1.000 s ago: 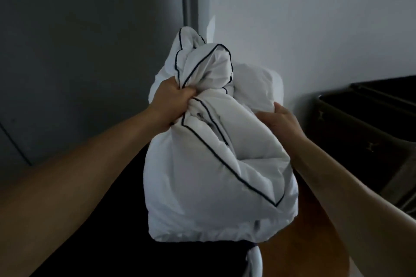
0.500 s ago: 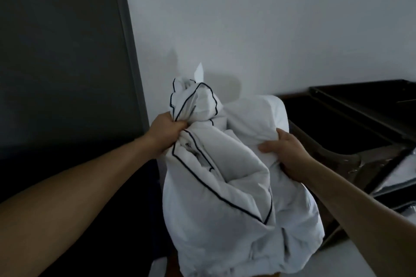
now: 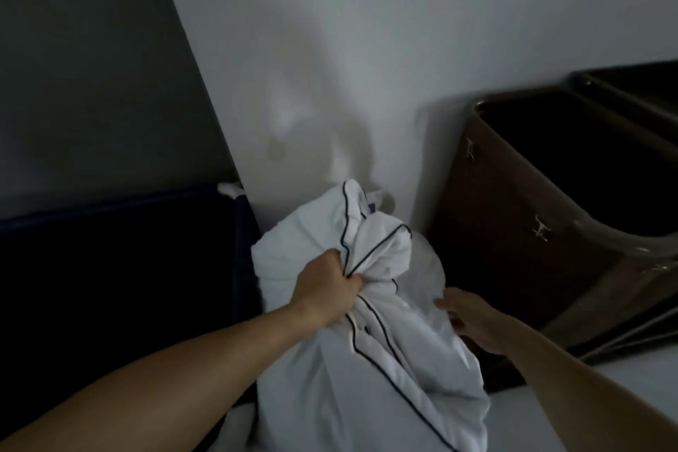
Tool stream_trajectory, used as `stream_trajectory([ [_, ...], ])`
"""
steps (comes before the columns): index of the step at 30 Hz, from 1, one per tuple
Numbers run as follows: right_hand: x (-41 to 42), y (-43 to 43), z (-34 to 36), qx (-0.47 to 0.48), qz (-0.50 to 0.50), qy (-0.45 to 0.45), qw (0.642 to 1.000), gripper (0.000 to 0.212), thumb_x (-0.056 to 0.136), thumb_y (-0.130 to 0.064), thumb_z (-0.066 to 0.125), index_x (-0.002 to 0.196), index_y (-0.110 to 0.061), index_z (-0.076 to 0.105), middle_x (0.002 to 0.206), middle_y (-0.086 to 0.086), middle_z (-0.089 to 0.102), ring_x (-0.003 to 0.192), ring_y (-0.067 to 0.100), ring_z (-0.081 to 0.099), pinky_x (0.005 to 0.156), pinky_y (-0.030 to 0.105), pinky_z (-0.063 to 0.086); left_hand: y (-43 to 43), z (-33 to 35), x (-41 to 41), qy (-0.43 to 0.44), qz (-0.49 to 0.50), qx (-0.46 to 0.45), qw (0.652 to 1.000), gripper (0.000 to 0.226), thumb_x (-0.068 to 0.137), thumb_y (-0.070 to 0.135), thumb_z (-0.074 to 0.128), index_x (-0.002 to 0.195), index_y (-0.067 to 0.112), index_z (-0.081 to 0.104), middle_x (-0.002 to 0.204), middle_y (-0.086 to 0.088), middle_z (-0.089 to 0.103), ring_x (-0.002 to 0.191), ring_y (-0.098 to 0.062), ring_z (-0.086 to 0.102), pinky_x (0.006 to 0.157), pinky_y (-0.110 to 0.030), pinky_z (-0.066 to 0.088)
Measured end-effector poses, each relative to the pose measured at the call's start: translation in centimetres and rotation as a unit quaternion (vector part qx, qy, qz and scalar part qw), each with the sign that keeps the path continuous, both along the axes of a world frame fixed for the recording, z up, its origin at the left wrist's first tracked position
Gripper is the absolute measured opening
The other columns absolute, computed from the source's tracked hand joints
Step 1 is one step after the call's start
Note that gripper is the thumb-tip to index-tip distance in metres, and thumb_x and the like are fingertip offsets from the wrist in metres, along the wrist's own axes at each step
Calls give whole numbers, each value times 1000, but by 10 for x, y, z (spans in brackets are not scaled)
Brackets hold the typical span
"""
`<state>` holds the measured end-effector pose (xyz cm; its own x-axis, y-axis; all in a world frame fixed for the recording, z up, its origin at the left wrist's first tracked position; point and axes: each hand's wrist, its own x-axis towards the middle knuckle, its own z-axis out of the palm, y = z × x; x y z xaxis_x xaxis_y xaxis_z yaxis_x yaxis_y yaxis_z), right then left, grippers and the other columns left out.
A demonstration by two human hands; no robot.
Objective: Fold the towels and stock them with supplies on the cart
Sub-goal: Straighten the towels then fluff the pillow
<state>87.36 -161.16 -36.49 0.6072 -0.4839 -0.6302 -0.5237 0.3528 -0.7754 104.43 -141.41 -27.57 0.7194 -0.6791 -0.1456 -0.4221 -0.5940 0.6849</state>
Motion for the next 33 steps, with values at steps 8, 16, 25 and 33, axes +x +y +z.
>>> stream_trajectory([
  [8, -24, -48, -8, 76, 26, 9, 997, 73, 94, -72, 26, 139, -22, 53, 140, 5, 51, 135, 27, 43, 110, 50, 32, -79, -47, -50, 40, 96, 25, 994, 31, 79, 49, 67, 84, 26, 47, 86, 10, 57, 83, -17, 57, 68, -30, 39],
  [16, -30, -36, 29, -114, 92, 1, 989, 100, 55, -81, 74, 137, -30, 50, 147, -2, 44, 122, 14, 53, 100, 28, 48, -140, -51, -66, 327, 69, -43, 942, 42, 86, 54, 65, 88, 12, 63, 71, 3, 65, 64, -12, 62, 57, -22, 46],
  [25, 33, -65, -19, -45, -156, 23, 986, 81, 76, -55, 78, 140, -12, 53, 127, 7, 63, 110, 26, 64, 97, 36, 52, -98, -80, -45, 339, 30, -31, 940, 14, 92, 16, 66, 87, 6, 58, 78, -13, 52, 72, -19, 51, 69, -35, 47],
  [33, 83, -91, 15, -342, -40, -148, 927, 39, 88, -10, 59, 124, -19, 67, 105, -14, 69, 100, 5, 64, 87, 19, 51, -97, -97, -53, 24, 2, 60, 998, 42, 78, 47, 73, 88, 23, 41, 81, 11, 44, 99, -28, 60, 68, -24, 30],
])
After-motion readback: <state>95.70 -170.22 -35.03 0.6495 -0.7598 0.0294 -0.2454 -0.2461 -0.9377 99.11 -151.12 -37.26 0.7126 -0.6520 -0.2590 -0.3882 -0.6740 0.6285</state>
